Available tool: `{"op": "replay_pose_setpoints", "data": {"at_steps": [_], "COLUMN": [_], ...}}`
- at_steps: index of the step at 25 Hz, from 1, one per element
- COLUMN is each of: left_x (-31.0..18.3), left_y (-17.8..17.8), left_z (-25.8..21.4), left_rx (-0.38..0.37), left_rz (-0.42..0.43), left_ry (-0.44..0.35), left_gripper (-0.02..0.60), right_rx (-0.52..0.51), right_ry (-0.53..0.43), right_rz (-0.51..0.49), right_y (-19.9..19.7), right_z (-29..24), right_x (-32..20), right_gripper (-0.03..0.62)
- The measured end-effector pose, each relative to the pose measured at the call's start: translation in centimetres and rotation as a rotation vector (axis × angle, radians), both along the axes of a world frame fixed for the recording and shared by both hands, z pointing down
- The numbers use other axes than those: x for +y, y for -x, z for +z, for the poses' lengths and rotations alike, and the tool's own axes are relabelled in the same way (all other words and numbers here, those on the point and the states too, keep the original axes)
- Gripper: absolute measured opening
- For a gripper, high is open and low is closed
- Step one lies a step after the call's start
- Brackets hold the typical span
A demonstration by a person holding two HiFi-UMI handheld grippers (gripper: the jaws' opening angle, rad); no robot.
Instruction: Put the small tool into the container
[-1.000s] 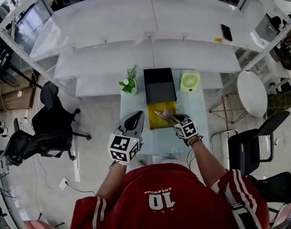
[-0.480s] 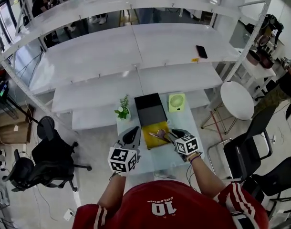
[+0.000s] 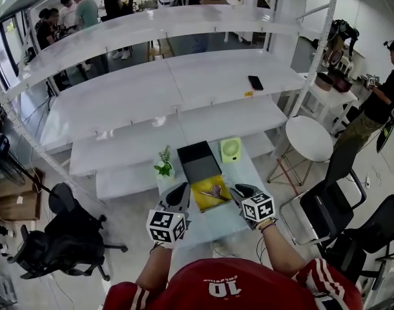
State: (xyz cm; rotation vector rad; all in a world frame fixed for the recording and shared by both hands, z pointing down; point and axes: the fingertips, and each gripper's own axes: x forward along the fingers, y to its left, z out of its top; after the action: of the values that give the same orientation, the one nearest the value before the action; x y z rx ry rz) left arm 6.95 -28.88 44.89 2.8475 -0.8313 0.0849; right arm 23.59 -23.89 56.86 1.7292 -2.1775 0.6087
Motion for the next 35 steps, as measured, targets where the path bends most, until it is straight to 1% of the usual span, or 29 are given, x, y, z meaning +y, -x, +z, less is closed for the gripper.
{"op": "replay_pose_setpoints", "data": {"at_steps": [5,8,12,16,21,25,30,35], "left_x": [2.0,3.2,4.3,4.5,4.4,4.5,4.2,4.1], "left_y": [1.3,2.6,3.7,4.8,5.9,6.7,7.5,8.2], "left_z": [-1.5,-2.6,-4.0,-5.2,-7.4,-9.2,-10.8,-11.4], "left_rx": [0.008,0.013,0.042,0.066,0.103,0.122,0.127,0.132], "left_rz": [0.054,0.069,0.084,0.074,0.049,0.018,-0.020,-0.038], "left_ry": [-0.022,-0.049,-0.069,-0.085,-0.123,-0.158,-0.203,-0.216], "left_gripper": [-0.003,-0.003,-0.003,-0.003,-0.003,-0.003,-0.003,-0.003], "right_rx": [0.020,0.025,0.035,0.043,0.028,0.032,0.039,0.054], "right_ry": [-0.090,-0.142,-0.208,-0.282,-0.383,-0.443,-0.523,-0.554], "right_rz": [0.039,0.048,0.055,0.049,0.065,0.099,0.169,0.210], "right_y": [1.8,3.4,5.1,6.5,7.1,6.6,5.1,4.5], "right_z": [-4.2,-6.4,-9.5,-12.8,-16.8,-19.0,-21.7,-23.0], "right_x": [2.8,4.3,5.7,6.1,6.7,7.1,7.8,8.6], "right_gripper": [0.094,0.094,0.094,0.094,0.089,0.089,0.089,0.087]}}
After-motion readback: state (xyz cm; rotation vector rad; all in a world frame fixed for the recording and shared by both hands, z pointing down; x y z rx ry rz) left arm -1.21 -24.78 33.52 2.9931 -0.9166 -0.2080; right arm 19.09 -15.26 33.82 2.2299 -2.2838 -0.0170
